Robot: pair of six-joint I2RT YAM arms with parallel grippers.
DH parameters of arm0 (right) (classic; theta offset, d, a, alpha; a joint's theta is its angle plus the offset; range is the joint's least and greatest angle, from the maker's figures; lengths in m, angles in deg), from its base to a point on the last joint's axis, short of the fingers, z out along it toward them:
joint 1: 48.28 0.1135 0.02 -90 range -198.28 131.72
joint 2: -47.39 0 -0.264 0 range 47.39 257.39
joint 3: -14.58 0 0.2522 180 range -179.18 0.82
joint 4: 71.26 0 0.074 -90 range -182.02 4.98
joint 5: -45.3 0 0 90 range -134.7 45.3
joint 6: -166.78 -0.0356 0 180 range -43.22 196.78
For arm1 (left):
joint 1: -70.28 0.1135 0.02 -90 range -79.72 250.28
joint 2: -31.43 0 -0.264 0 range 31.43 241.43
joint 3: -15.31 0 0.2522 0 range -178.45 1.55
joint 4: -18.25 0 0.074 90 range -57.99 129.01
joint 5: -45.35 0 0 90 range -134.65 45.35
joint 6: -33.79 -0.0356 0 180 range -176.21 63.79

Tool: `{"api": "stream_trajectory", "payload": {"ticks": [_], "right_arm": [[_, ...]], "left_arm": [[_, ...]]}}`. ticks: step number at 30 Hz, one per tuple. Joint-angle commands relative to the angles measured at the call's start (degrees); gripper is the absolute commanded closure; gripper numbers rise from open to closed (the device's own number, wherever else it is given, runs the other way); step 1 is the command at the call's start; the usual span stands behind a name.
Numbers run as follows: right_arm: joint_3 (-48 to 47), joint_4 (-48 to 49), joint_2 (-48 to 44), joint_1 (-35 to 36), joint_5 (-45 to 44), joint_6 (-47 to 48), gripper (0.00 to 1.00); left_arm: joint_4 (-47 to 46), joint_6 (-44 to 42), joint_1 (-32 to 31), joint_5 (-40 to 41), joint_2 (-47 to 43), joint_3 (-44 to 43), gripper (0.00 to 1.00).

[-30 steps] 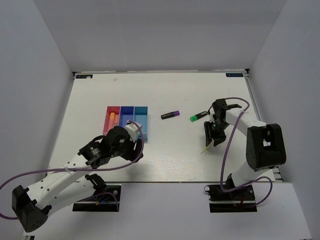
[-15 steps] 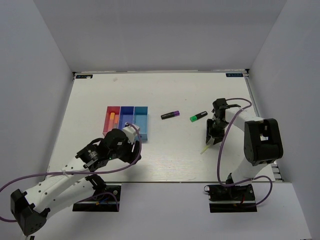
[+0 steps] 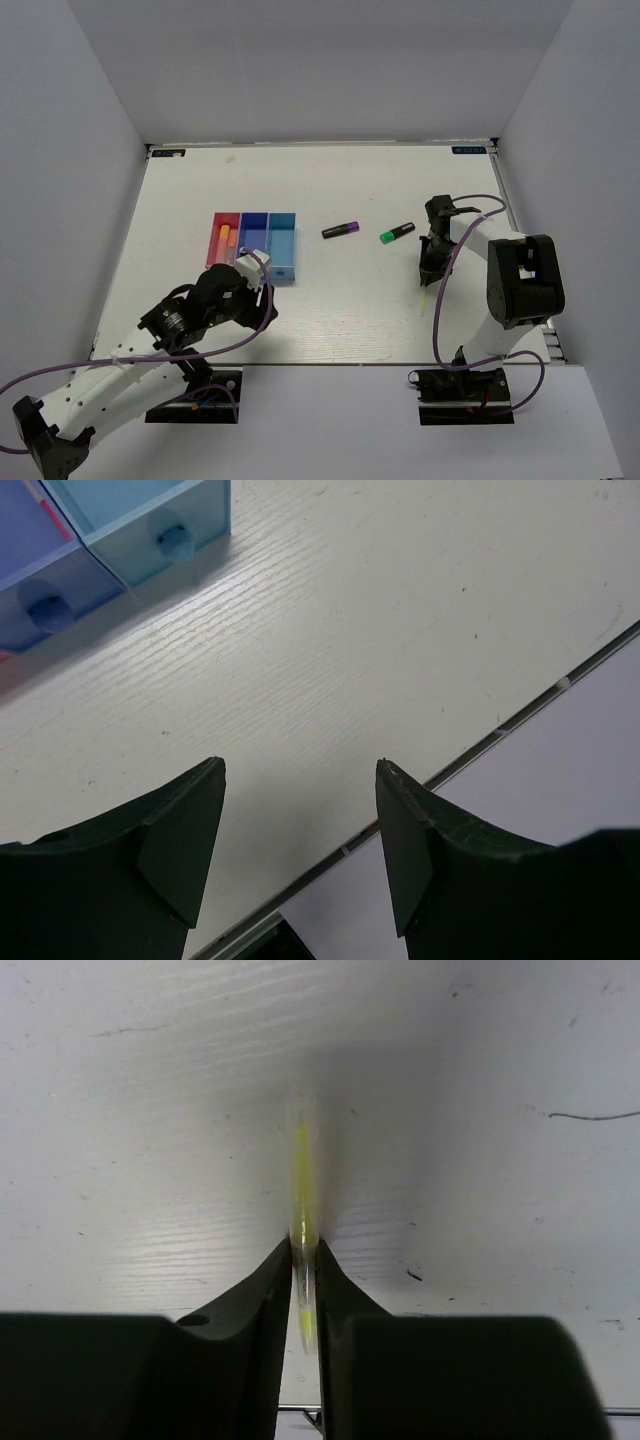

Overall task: Sort the stationery into containers
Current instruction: Grab a piece of stationery with the right arm, then place the stationery into the container

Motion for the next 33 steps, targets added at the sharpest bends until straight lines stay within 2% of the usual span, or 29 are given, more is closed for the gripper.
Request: {"api": "stream_trajectory", "payload": {"ticks": [1,4,5,7,12,16,19,24,25,29,33], "right_arm": [[0.83,7.46,4.70,0.35,-0.53,-0.84,0.89],[-0.39,7.99,5.40,0.18,0.88,-1.01,0.96],[-1.53,7.64,5.58,0.26,5.06,-0.67,0.97],[-3.47,7.03,5.76,0.43,7.46,-0.14,1.00],[-8.29,7.03,3.04,1.23,17.99,2.76,1.00],[-11.73,6.94,-1.00,3.68,22.50,6.19,1.00],[-19.44,5.89,-2.59,6.92,25.49,8.74,1.00],[-31.49,5.01,3.00,13.43,28.57,10.85,1.00],[-37.95,5.09,3.99,14.49,28.74,11.11,1.00],[-51.41,4.92,11.02,20.19,29.09,9.98,1.00],[-53.93,10.95,16.12,24.24,29.79,7.69,1.00]], "left_arm": [[0.88,-0.50,-0.21,2.03,-2.84,1.27,0.28],[0.89,-0.59,-0.21,2.73,-4.16,1.63,0.27],[0.71,-0.50,-0.21,2.91,-4.25,1.80,0.27],[0.97,-0.68,-0.21,3.17,-4.69,1.80,0.27],[0.62,-1.12,-0.21,5.10,-6.88,2.42,0.27],[0.09,-0.68,-0.29,10.19,-9.87,3.03,0.27],[-0.17,0.02,-0.21,15.54,-12.85,3.91,0.27],[-0.43,1.60,-0.21,24.24,-19.00,5.23,0.27],[-0.35,1.87,-0.21,25.05,-19.45,5.41,0.27],[-0.61,1.96,-0.29,28.57,-22.00,6.20,0.27],[-0.52,1.70,-0.21,29.72,-21.74,6.37,0.27]]}}
